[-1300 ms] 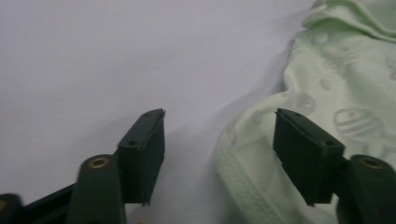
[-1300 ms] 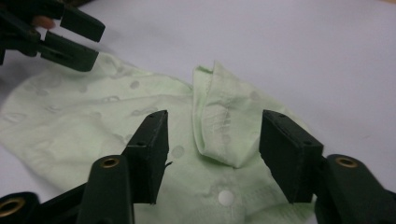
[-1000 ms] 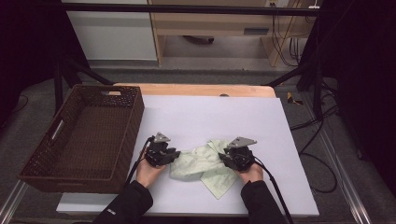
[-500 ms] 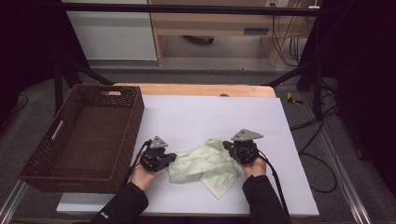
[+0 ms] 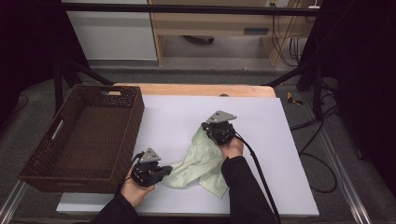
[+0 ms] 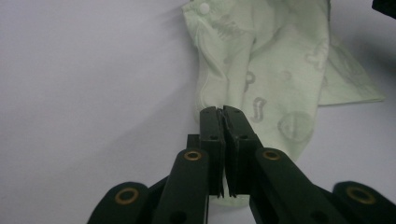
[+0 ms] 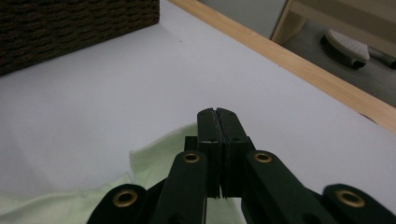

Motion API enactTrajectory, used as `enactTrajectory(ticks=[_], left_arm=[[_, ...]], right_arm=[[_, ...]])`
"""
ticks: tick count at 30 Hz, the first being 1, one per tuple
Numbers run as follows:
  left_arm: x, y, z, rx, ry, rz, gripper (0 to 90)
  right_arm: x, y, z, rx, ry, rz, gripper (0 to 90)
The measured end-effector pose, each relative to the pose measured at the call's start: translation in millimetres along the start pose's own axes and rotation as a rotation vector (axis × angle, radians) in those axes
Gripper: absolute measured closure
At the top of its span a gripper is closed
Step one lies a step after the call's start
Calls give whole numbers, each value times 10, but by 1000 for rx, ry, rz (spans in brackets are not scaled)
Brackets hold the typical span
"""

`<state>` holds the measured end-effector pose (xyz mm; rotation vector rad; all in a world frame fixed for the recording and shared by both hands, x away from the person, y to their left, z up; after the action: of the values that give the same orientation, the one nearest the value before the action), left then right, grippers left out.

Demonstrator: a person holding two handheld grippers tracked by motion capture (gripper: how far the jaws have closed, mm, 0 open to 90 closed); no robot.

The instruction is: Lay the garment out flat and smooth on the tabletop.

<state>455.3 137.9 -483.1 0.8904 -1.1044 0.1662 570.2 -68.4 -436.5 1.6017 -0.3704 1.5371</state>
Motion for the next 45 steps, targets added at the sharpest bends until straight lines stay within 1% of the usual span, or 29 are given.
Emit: enactTrajectory(ticks=[1,3,4,5,6,7,8,9,10,11,12,13,14,16,19,22,24,26,28,29,30,31,33,35,38,41,42,44,45], left_arm=[[-10,-10,-23,1,11,0,855],[-10,-14,-50,-4,26,11,814],[0,-11,-66,-1,32,22,764],[11,-11,-81,13,40,29,686],[27,-15,-101,34,42,30,583],[40,-18,-112,43,43,35,473],[61,-23,-122,37,45,46,399],[77,-30,-125,29,44,47,356],[89,-35,-126,21,45,46,325],[111,-52,-124,12,46,44,283],[127,-61,-121,10,45,46,246],[149,-75,-117,8,41,51,230],[174,-90,-116,6,35,55,214],[227,-128,-115,14,27,58,149],[314,-208,-117,39,10,50,42],[391,-313,-112,40,6,44,31],[434,-387,-108,42,-9,37,30],[479,-463,-120,56,-21,39,30],[533,-546,-152,60,-9,48,43],[553,-570,-169,66,-6,50,53],[553,-570,-169,66,-6,50,64],[607,-647,-210,76,1,57,73],[659,-727,-250,80,14,69,99],[703,-812,-296,92,17,81,125],[738,-933,-349,113,8,92,177],[736,-1063,-399,141,-6,64,240],[734,-1103,-412,145,-6,60,246],[726,-1181,-437,158,4,53,264],[720,-1209,-439,152,8,48,287]], right_arm=[[-21,-63,-7,-1,-9,-16,889],[-78,-161,4,-4,-70,-37,841],[-102,-188,23,-17,-105,-37,791],[-117,-191,49,-33,-133,-35,756],[-121,-172,71,-37,-157,-23,722],[-112,-121,93,-36,-176,-8,673],[-105,-78,108,-45,-178,5,629],[-92,9,120,-45,-193,22,592],[-89,82,131,-31,-204,24,560],[-88,142,139,-30,-207,26,538],[-96,251,150,-43,-206,39,497],[-105,310,162,-49,-210,51,448],[-127,386,176,-49,-232,59,392],[-195,514,189,-44,-272,63,319],[-351,649,183,-51,-284,53,245],[-496,758,141,-65,-272,44,194],[-581,831,97,-58,-281,34,171],[-671,911,48,-48,-267,18,171],[-742,963,13,-39,-263,0,172],[-796,998,-1,-43,-260,-13,176],[-796,998,-1,-43,-260,-13,176],[-896,1051,-29,-35,-281,-25,203],[-964,1075,-52,-32,-295,-36,220],[-1039,1099,-74,-28,-293,-62,230],[-1092,1139,-97,-34,-287,-72,246],[-1133,1165,-124,-39,-292,-88,263],[-1147,1162,-121,-43,-277,-94,267],[-1166,1159,-135,-48,-267,-103,278],[-1172,1154,-145,-47,-263,-107,286]])
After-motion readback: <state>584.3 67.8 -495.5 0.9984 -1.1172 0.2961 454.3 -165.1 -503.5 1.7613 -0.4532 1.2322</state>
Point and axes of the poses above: each handheld gripper's, and its own axes: y roughly backward along the jaws, x roughly out of its top, z roughly to its right, the point moved 5 cm from there along -y, roughly forward along the jaws, and after that the axes turned 10 degrees about z, right-handed, at the moved point
